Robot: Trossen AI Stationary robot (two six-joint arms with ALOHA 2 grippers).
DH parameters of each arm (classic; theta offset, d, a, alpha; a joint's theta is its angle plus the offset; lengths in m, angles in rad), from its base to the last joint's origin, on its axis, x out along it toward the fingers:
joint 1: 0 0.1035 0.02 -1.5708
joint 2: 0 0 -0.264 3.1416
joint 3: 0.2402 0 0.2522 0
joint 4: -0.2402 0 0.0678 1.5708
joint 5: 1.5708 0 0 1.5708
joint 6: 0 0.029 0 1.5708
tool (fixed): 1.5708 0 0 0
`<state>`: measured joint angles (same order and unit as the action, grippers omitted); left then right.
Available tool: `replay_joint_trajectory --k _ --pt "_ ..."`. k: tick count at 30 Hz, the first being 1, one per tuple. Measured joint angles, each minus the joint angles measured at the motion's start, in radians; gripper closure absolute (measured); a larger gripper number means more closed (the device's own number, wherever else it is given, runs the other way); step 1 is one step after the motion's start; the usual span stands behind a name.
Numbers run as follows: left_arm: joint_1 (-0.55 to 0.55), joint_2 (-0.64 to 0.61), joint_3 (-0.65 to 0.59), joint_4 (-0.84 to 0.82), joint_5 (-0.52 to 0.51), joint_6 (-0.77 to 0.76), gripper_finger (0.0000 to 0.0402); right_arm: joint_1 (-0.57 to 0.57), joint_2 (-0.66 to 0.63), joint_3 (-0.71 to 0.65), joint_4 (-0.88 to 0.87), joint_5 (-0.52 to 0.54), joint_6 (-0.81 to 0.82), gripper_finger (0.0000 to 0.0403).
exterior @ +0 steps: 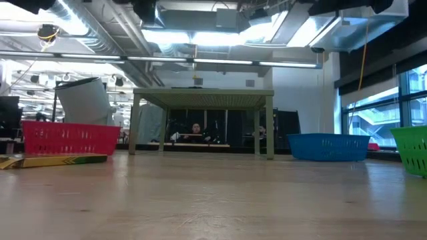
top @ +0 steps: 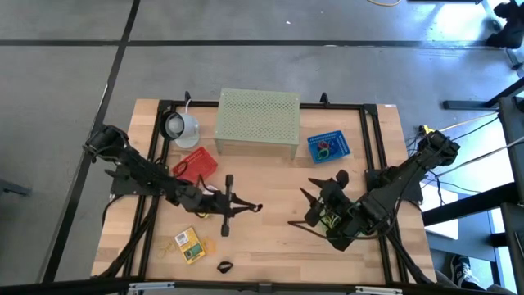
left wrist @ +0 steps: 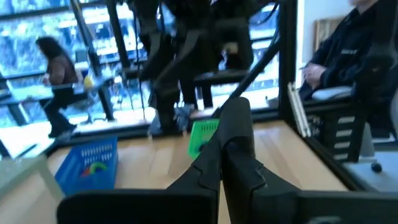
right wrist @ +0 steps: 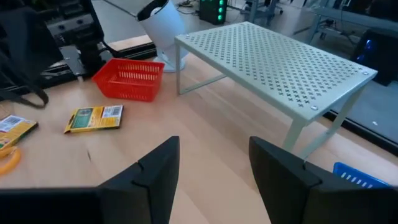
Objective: Pick & Place Office Desk Supplies
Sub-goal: Put the black rubber band into the green bin
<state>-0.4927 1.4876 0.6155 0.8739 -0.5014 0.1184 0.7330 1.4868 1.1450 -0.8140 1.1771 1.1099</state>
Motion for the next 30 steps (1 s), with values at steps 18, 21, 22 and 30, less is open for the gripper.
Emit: replay_joint_trajectory --k 18,21,22,30 --pt "-0.013 0.0 0.0 0.175 0.15 -0.006 0.0398 -0.025 0.125 -0.001 0.698 -0.372 -0.818 0.0209" --pt "-0.012 0.002 0.0 0.164 0.197 -0.025 0.0398 -0.044 0.164 -0.001 0.82 -0.462 -0.95 0.0209" --pt "-0.012 0.009 0.001 0.163 0.212 -0.027 0.0398 -0.05 0.175 -0.001 0.853 -0.483 -0.979 0.0209" --pt "-0.003 0.104 0.049 0.162 0.218 0.026 0.0398 -0.089 0.191 -0.001 0.891 -0.492 -0.983 0.0209"
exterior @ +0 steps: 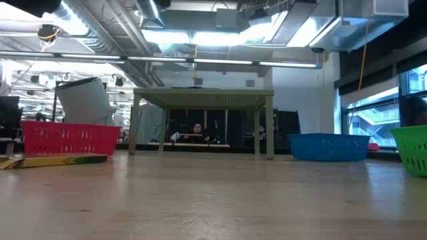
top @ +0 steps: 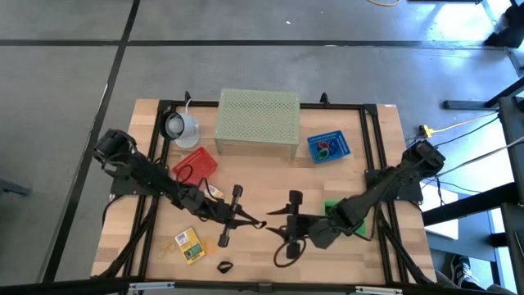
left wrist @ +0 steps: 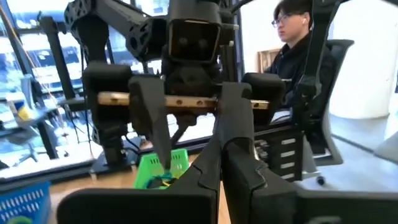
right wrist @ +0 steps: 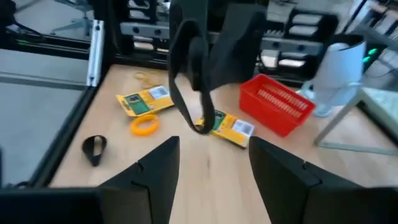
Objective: Pick & Place Office Desk Supplies
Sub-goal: Put the black rubber band into the green bin
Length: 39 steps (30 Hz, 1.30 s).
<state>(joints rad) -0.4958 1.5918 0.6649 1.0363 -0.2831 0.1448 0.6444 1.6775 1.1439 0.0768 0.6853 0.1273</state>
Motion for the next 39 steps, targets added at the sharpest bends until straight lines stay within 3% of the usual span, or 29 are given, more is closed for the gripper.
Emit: replay_joint_trajectory --k 5,9,21,27,34,39 --pt "0.009 0.056 0.065 0.001 0.013 0.034 0.0398 -0.014 0.0 0.0 0.0 -0.086 0.044 0.0209" --pt "0.022 0.111 0.113 -0.001 0.07 0.061 0.0398 -0.02 0.0 0.0 -0.001 -0.092 0.067 0.0209" --pt "0.019 0.121 0.125 -0.009 0.046 0.087 0.0398 -0.019 0.0 0.0 -0.003 -0.103 0.09 0.0213" --pt "0.02 0.12 0.125 -0.024 0.015 0.08 0.0398 -0.019 0.0 0.0 -0.003 -0.103 0.107 0.027" --pt "0.02 0.12 0.125 -0.024 0.015 0.074 0.0398 -0.02 0.001 0.0 -0.01 -0.162 0.128 0.0387" --pt "0.02 0.12 0.125 -0.023 0.015 0.012 0.0396 -0.02 0.001 0.0 -0.01 -0.175 0.131 0.0388"
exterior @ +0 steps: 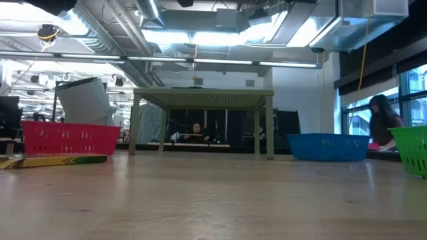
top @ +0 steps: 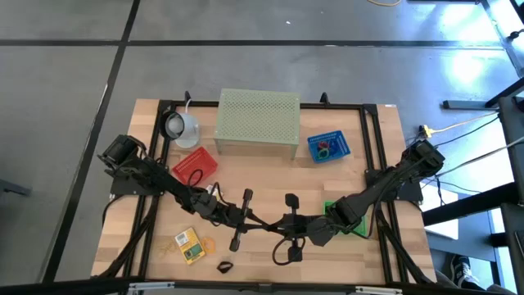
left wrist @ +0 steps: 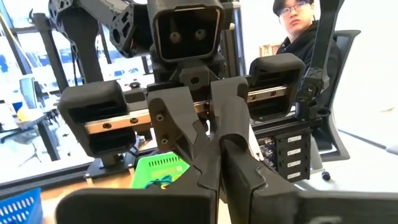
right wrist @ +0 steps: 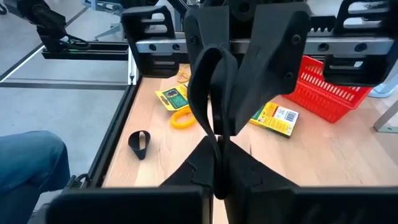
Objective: Pick & Place Office Desk Supplies
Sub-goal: Put the black rubber band into the green bin
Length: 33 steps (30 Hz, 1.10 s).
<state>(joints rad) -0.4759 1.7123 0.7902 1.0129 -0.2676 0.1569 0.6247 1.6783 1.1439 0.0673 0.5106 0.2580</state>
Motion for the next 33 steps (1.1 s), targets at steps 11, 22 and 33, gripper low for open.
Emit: replay_joint_trajectory --k 11,22,33 --pt "-0.015 -0.002 0.0 -0.116 -0.006 -0.102 0.0318 0.0 -0.023 0.0 -0.096 0.038 0.039 0.0395" --pt "-0.012 -0.021 0.001 -0.291 -0.035 -0.215 0.0294 0.087 -0.165 0.002 -0.667 -0.227 0.55 0.0395" --pt "-0.022 -0.045 0.0 -0.292 -0.035 -0.249 0.0295 0.313 -0.159 -0.004 -1.156 -0.239 1.18 0.0395"
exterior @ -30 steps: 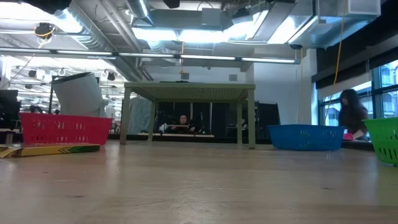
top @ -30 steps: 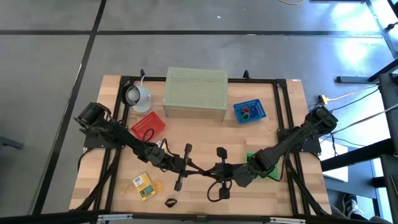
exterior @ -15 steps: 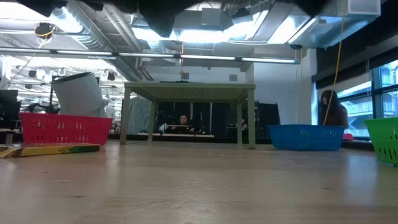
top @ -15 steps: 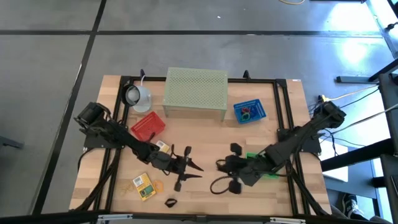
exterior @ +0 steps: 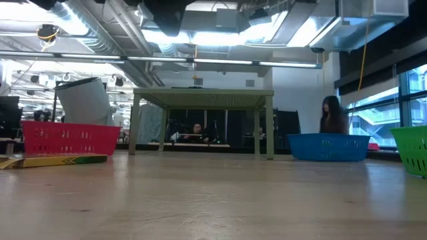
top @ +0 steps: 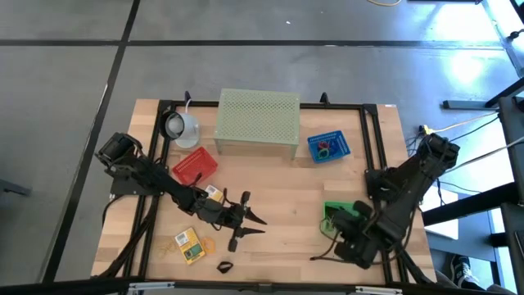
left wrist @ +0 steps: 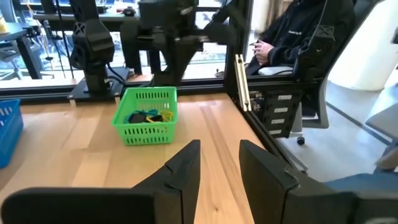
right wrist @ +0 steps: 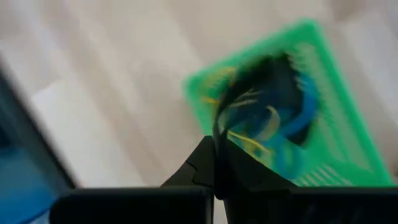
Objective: Pick & Place Office Desk Supplies
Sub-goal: Put the black rubber band into the green bin
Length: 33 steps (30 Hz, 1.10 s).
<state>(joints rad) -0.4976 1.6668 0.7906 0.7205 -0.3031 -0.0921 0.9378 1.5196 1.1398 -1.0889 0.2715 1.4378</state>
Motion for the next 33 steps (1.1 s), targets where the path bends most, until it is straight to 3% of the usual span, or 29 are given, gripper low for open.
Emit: replay_joint_trajectory --k 5,11,20,33 --pt "0.0 -0.001 0.0 0.003 0.0 0.0 0.0298 0.016 0.0 -0.08 -0.078 -0.041 0.149 0.0394" --pt "0.0 -0.001 0.0 0.003 0.0 0.0 0.0298 -0.01 0.0 -0.217 -0.012 -0.172 0.157 0.0394" --pt "0.0 -0.001 0.0 0.001 0.0 0.0 0.0296 -0.033 0.0 -0.296 0.035 -0.226 0.159 0.0391" --pt "0.0 -0.001 0.0 0.001 -0.001 0.0 0.0295 -0.032 0.0 -0.297 0.057 -0.211 0.148 0.0294"
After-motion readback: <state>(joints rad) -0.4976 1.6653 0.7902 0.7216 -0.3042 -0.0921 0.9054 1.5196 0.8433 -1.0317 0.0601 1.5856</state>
